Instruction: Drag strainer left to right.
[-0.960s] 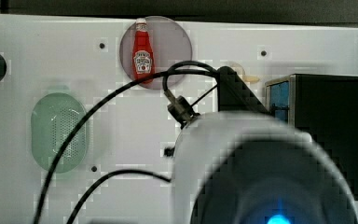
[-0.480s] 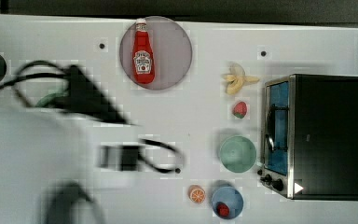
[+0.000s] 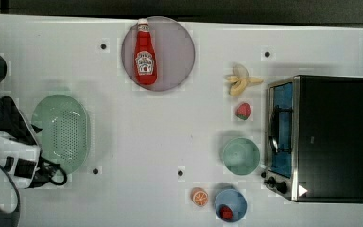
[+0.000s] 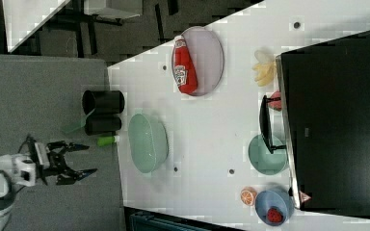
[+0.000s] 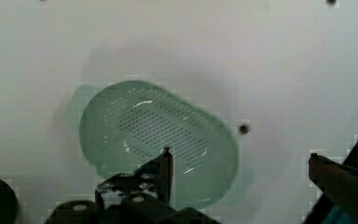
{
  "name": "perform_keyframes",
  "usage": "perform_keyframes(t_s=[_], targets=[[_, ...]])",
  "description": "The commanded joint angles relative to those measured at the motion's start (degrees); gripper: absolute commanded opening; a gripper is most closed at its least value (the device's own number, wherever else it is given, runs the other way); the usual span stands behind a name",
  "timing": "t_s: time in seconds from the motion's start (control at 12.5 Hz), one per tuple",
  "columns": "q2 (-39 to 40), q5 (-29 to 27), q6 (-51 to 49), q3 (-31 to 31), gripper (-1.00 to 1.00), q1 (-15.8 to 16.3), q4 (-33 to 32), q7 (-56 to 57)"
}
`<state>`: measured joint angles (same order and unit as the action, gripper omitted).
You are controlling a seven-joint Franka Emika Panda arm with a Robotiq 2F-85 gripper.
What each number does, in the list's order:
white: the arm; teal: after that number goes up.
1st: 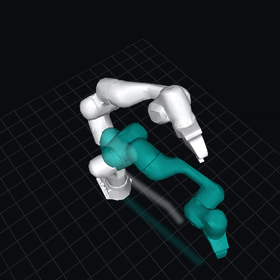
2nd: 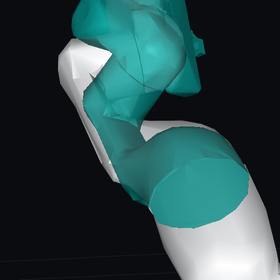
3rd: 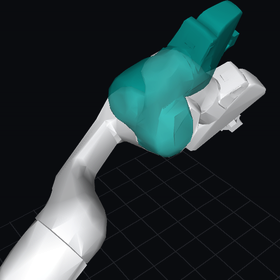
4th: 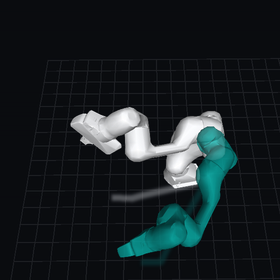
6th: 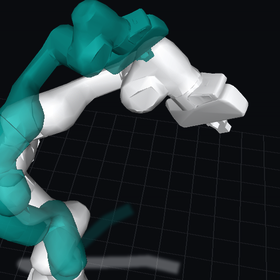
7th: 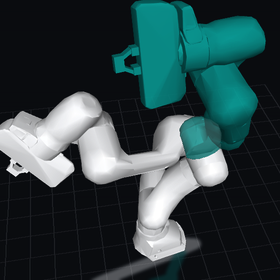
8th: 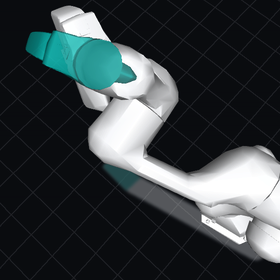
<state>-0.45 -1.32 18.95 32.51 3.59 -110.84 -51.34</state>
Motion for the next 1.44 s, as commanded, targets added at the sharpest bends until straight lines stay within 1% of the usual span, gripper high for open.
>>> perform_keyframes(t_s=[0.08,0.24,0.4,0.64,0.88,1.12,1.28,1.44], targets=[[3.9,1.7,8.7,0.4,1.0,-0.6,-3.3,-21.2],[7.6,1.9,17.0,0.7,1.0,-0.1,-7.4,-23.8],[11.7,1.9,24.3,0.6,1.0,0.2,-10.2,-23.8],[18.7,1.9,30.9,0.1,1.0,0.8,-10.9,-25.4],[25.1,1.9,37.2,-2.9,1.0,2.7,-10.8,-25.5],[30.7,1.9,43.4,-7.7,1.0,7.0,-10.4,-25.5],[33.0,1.9,44.9,-11.8,1.0,10.8,-10.1,-25.5],[33.6,1.9,45.4,-15.3,1.0,13.7,-10.2,-25.5]])
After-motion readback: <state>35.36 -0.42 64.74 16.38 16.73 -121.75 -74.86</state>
